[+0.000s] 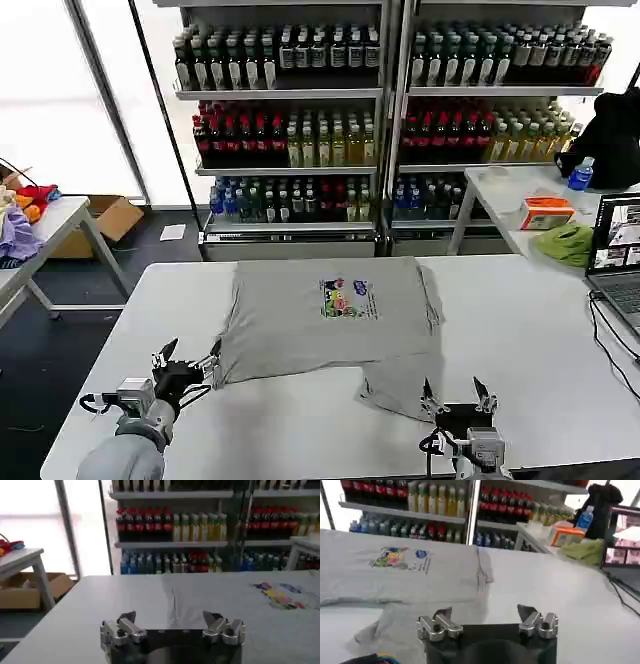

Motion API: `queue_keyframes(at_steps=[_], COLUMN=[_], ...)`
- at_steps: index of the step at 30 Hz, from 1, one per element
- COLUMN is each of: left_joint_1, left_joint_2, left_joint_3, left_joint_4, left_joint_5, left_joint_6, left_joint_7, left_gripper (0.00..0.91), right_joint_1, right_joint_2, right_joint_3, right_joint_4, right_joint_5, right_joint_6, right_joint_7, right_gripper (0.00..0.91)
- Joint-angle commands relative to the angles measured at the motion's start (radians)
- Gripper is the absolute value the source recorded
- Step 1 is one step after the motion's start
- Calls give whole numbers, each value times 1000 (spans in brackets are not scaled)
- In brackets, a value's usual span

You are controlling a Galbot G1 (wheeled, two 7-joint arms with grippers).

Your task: Fold and organize the clothes.

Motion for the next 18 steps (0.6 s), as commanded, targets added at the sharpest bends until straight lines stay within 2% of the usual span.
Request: queue_keyframes(at_steps=[1,18], left_joint_1=[8,38], left_joint_2=[13,20], left_joint_3=[15,62], left_joint_4=[31,50], left_joint_5=[-3,20], left_joint_6=[13,13], left_joint_7=[10,15], left_gripper=[907,907], right_joint_1=[-2,32], right_joint_2=[6,41], right_joint_3=[-14,-37], right_joint_4=[-31,-76], right_joint_5=[7,-4], right_joint_6=[-3,-4], right_joint_7=[10,16], right_gripper=[907,907])
